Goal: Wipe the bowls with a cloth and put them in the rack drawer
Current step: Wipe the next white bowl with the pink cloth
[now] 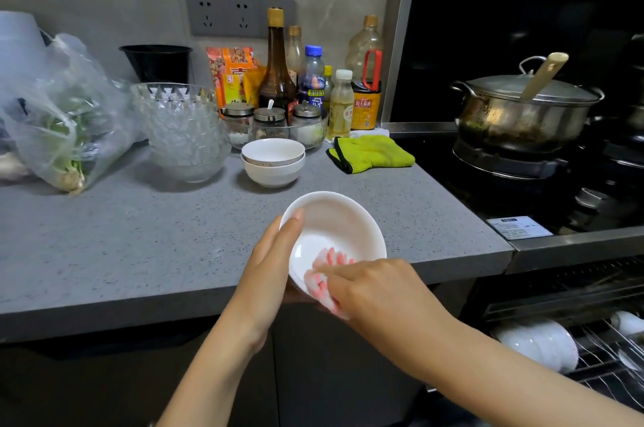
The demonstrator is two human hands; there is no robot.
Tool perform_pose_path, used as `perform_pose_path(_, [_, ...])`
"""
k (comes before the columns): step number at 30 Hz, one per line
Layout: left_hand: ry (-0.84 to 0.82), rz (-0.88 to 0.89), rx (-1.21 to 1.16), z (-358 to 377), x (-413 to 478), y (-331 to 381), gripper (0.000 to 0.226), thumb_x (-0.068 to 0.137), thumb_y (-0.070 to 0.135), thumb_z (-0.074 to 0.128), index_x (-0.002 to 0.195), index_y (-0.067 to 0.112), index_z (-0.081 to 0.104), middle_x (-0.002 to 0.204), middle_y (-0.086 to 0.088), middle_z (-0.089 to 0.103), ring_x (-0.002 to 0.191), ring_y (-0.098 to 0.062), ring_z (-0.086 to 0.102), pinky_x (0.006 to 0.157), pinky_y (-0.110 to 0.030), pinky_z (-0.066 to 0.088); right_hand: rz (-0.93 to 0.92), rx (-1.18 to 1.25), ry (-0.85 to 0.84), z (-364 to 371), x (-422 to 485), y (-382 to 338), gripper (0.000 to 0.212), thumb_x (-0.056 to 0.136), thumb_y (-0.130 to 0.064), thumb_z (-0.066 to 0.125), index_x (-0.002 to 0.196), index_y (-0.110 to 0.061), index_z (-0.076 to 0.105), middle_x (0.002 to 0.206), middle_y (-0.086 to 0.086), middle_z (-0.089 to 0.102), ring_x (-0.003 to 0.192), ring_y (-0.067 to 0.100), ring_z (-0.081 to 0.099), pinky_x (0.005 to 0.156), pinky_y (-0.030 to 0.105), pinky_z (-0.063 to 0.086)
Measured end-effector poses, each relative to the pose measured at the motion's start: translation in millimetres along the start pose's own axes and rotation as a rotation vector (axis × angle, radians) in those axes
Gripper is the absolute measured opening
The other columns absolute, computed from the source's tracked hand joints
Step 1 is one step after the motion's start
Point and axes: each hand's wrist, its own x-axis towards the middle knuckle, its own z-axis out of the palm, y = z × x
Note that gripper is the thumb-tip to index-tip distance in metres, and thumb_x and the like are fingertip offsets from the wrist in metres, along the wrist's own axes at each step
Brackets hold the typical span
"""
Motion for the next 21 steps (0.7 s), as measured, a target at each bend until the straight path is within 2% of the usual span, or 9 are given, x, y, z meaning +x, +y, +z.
perform_pose_path(2, [-0.064, -0.053, 0.027, -2, 1, 4, 0.062, 0.079, 0.069, 0.036, 0.118, 0.03, 0.064, 0.11, -0.001, 0.071, 0.102, -0.015, 0.068, 0.071, -0.029, 0.058, -0.007, 0.068, 0.057, -4, 0, 2, 0.05, 0.052, -0.014, 0.09, 0.075, -0.025, 0.047, 0.053, -0.003, 0.058, 0.033, 0.019, 0.048, 0.04, 0.012, 0.021])
perform_pose_path(4, [-0.107, -0.094, 0.036, -4, 4, 5, 0.075, 0.071, 0.078, 0.027, 0.115, 0.031, 0.065, 0.107, -0.003, 0.073, 0.101, -0.018, 0.069, 0.083, -0.041, 0.057, -0.007, 0.157, 0.03, -10, 1, 8, 0.064, 0.063, -0.016, 0.085, 0.078, -0.027, 0.024, 0.048, -0.004, 0.049, 0.033, 0.02, 0.044, 0.036, 0.013, 0.028])
perform_pose_path(6, [-0.133, -0.12, -0.009, -7, 9, 4, 0.078, 0.075, 0.078, 0.017, 0.117, 0.031, 0.063, 0.107, -0.004, 0.073, 0.101, -0.018, 0.069, 0.081, -0.041, 0.057, 0.093, 0.31, 0.036, -16, 1, 14, 0.043, 0.073, -0.037, 0.075, 0.077, -0.027, 0.033, 0.048, -0.004, 0.043, 0.038, 0.013, 0.04, 0.034, 0.022, 0.033])
perform_pose_path(8, [-0.159, -0.153, -0.138, -7, 14, -1, 0.077, 0.085, 0.073, 0.011, 0.125, 0.028, 0.058, 0.114, -0.005, 0.071, 0.108, -0.019, 0.066, 0.083, -0.04, 0.054, 0.337, 0.723, -0.02, -28, 4, 17, 0.039, 0.073, -0.05, 0.071, 0.069, -0.016, 0.052, 0.051, 0.002, 0.049, 0.045, 0.013, 0.043, 0.044, 0.033, 0.037])
perform_pose_path(10, [-0.161, -0.184, -0.29, -3, 17, -2, 0.069, 0.095, 0.063, 0.014, 0.132, 0.021, 0.055, 0.12, -0.008, 0.068, 0.113, -0.024, 0.064, 0.092, -0.045, 0.05, 0.489, 1.17, -0.032, -44, 12, 21, 0.029, 0.069, -0.036, 0.082, 0.068, -0.011, 0.068, 0.06, 0.006, 0.065, 0.053, 0.019, 0.059, 0.048, 0.033, 0.046])
perform_pose_path(12, [-0.196, -0.155, -0.401, 5, 17, -3, 0.059, 0.098, 0.054, 0.027, 0.135, 0.015, 0.051, 0.126, -0.012, 0.064, 0.117, -0.029, 0.061, 0.096, -0.051, 0.049, 0.538, 1.479, -0.005, -56, 20, 21, 0.013, 0.063, -0.017, 0.084, 0.072, -0.019, 0.074, 0.071, -0.001, 0.073, 0.068, 0.009, 0.07, 0.056, 0.02, 0.052])
perform_pose_path(14, [-0.224, -0.09, -0.492, 16, 14, -1, 0.051, 0.095, 0.044, 0.04, 0.132, 0.012, 0.054, 0.127, -0.013, 0.063, 0.115, -0.03, 0.062, 0.088, -0.046, 0.054, 0.585, 1.648, 0.058, -61, 26, 17, 0.031, 0.057, -0.017, 0.091, 0.075, -0.035, 0.073, 0.078, -0.006, 0.073, 0.077, 0.006, 0.071, 0.059, 0.018, 0.053])
perform_pose_path(18, [-0.164, -0.074, -0.729, 25, 11, 2, 0.037, 0.097, 0.03, 0.039, 0.112, 0.01, 0.066, 0.112, -0.014, 0.07, 0.094, -0.026, 0.07, 0.065, -0.033, 0.058, 0.672, 1.794, 0.104, -51, 26, 15, 0.049, 0.039, -0.053, 0.088, 0.083, -0.042, 0.069, 0.09, -0.01, 0.073, 0.087, 0.006, 0.07, 0.063, 0.025, 0.055])
perform_pose_path(21, [-0.051, -0.025, -0.755, 26, 13, 1, 0.035, 0.094, 0.03, 0.042, 0.117, 0.012, 0.063, 0.114, -0.012, 0.07, 0.099, -0.024, 0.069, 0.074, -0.035, 0.06, 0.746, 1.858, 0.115, -47, 25, 16, 0.049, 0.034, -0.059, 0.087, 0.078, -0.047, 0.069, 0.087, -0.015, 0.073, 0.081, 0.002, 0.069, 0.059, 0.022, 0.051])
